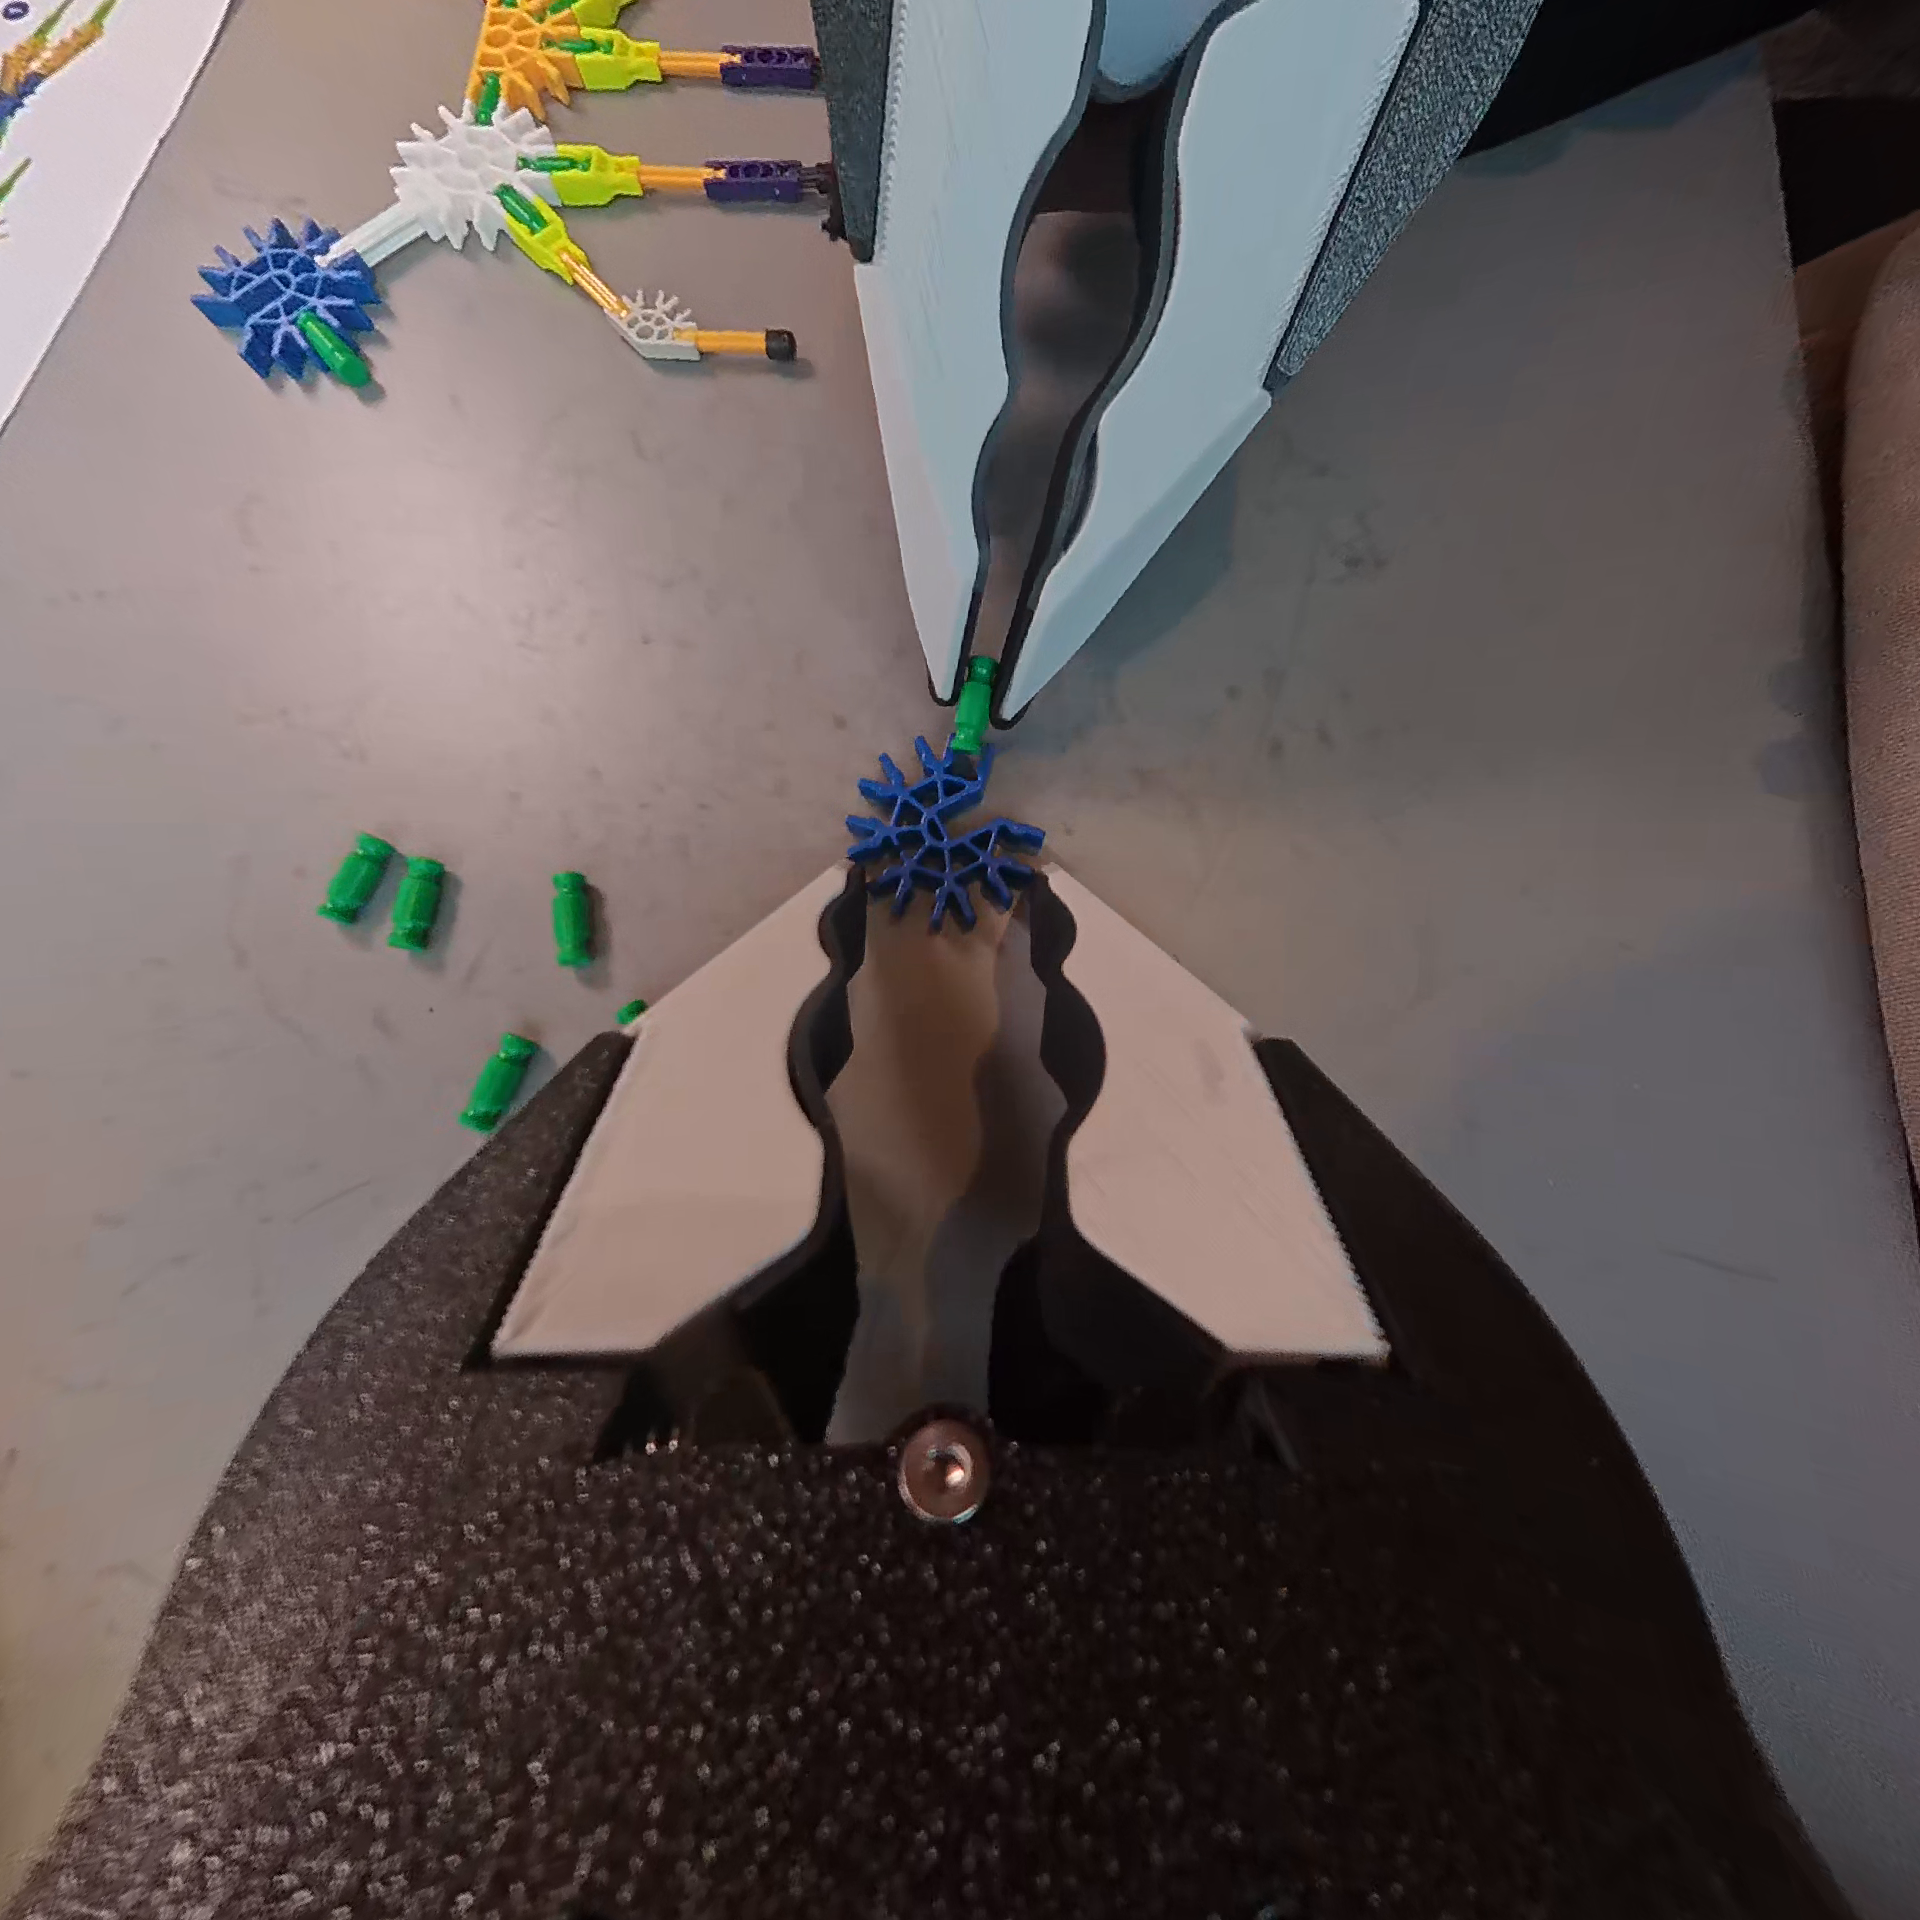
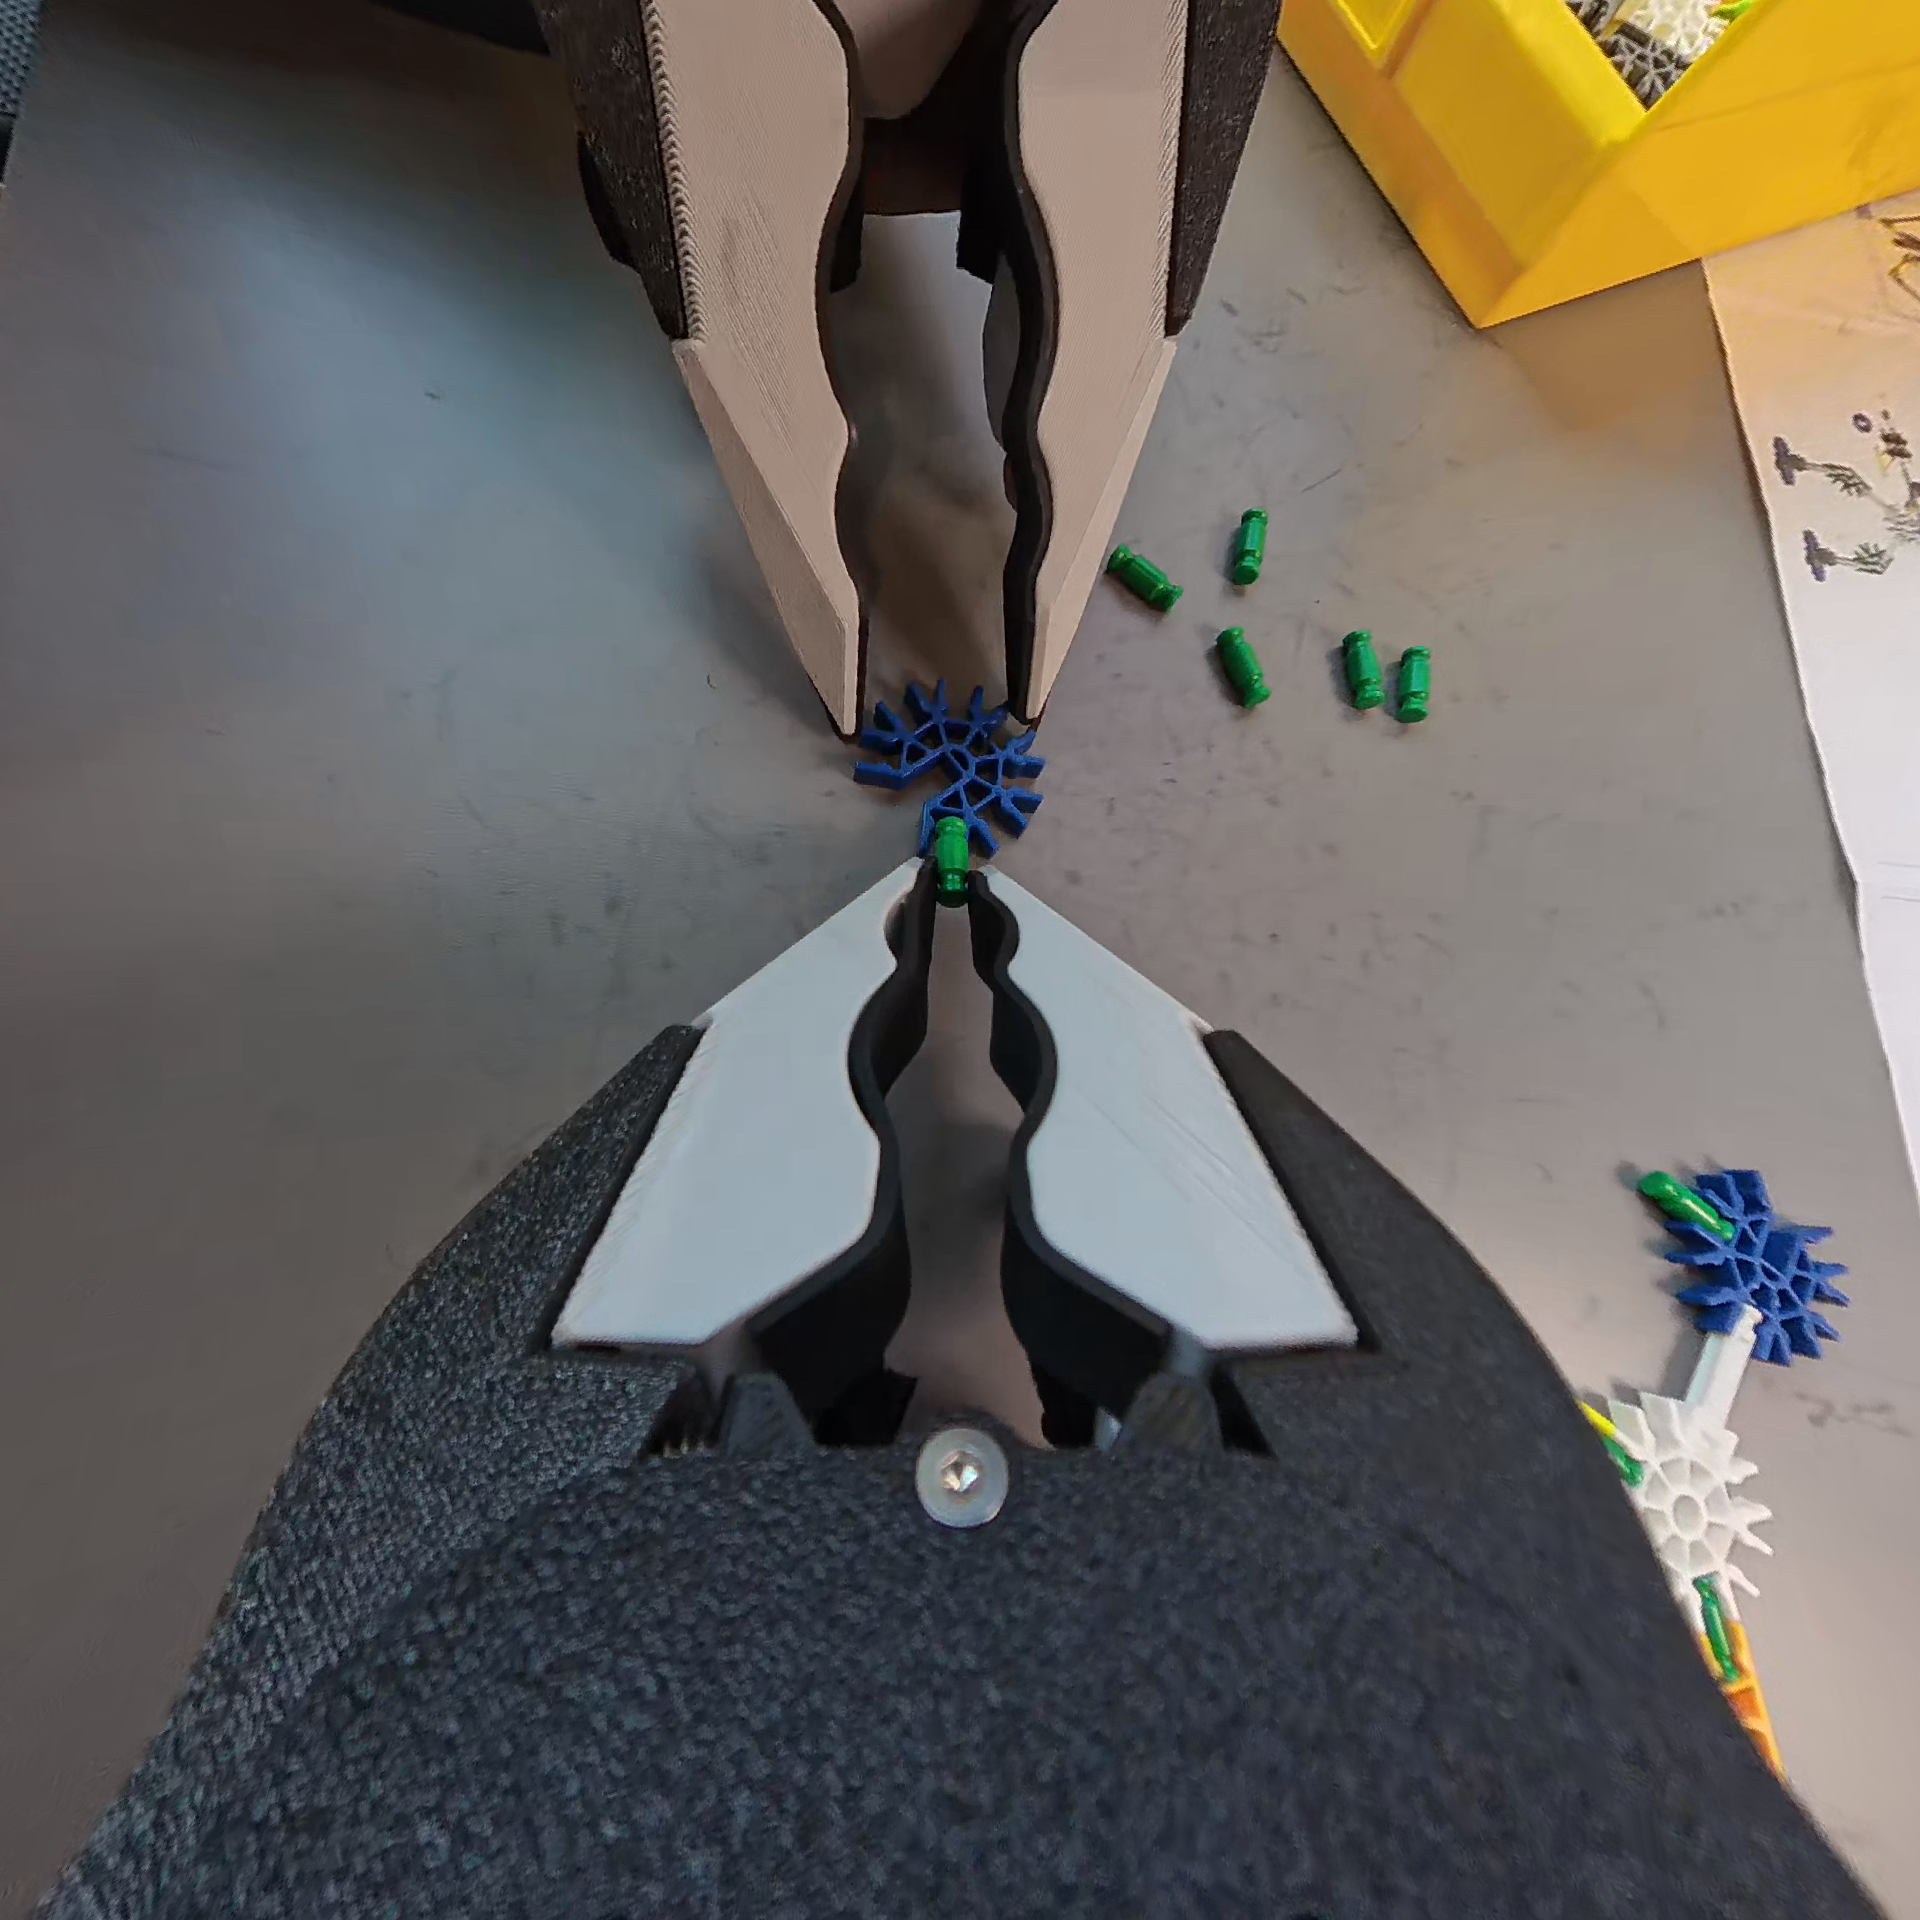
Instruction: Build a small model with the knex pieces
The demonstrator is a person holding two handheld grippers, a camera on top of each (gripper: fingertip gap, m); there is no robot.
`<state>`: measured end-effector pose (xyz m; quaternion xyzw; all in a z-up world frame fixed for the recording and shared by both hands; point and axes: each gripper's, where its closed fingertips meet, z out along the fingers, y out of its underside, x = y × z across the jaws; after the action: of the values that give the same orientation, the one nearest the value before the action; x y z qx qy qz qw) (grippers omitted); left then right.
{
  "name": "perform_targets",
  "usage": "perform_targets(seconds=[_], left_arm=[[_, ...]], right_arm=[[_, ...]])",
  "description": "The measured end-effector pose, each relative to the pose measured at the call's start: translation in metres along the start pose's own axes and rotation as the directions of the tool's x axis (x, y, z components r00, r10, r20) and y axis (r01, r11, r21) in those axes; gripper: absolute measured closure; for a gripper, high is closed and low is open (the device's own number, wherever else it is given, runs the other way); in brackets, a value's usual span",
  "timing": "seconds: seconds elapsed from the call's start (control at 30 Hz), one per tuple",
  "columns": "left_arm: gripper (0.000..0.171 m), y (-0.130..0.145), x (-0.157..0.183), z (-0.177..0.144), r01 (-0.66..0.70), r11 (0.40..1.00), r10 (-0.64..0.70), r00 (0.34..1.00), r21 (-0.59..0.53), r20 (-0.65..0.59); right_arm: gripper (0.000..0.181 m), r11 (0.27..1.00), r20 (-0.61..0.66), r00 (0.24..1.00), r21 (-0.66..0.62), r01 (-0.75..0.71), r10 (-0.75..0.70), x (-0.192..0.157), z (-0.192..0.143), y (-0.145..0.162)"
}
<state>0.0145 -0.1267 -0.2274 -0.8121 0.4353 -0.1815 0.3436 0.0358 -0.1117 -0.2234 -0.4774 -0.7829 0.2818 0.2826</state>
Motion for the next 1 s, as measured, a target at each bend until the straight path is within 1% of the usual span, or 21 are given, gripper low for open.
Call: perform_targets(seconds=[0.3, 0.4, 0.67, 1.0], left_arm=[[0.140, -0.0025, 0.0014, 0.0034, 0.006, 1.000, -0.006, 1.000, 0.002, 0.013], [0.140, -0.0022, 0.0015, 0.0039, 0.011, 1.000, -0.011, 1.000, 0.003, 0.011], [0.140, -0.0018, 0.0015, 0.0044, 0.016, 1.000, -0.016, 1.000, 0.003, 0.009], [0.140, -0.0027, 0.0011, 0.0052, 0.035, 0.999, -0.035, 0.999, 0.023, -0.009]], right_arm=[[0.176, 1.000, 0.005, 1.000, -0.016, -0.021, 0.021, -0.0006, -0.0004, 0.0011], [0.171, 0.999, 0.017, 0.999, -0.017, -0.027, 0.027, -0.0027, -0.0007, 0.0010], [0.171, 1.000, 0.009, 1.000, -0.019, -0.021, 0.021, -0.0021, -0.0001, 0.0011], [0.171, 0.998, 0.033, 0.998, 0.022, -0.063, 0.062, -0.0010, -0.0029, -0.0029]])
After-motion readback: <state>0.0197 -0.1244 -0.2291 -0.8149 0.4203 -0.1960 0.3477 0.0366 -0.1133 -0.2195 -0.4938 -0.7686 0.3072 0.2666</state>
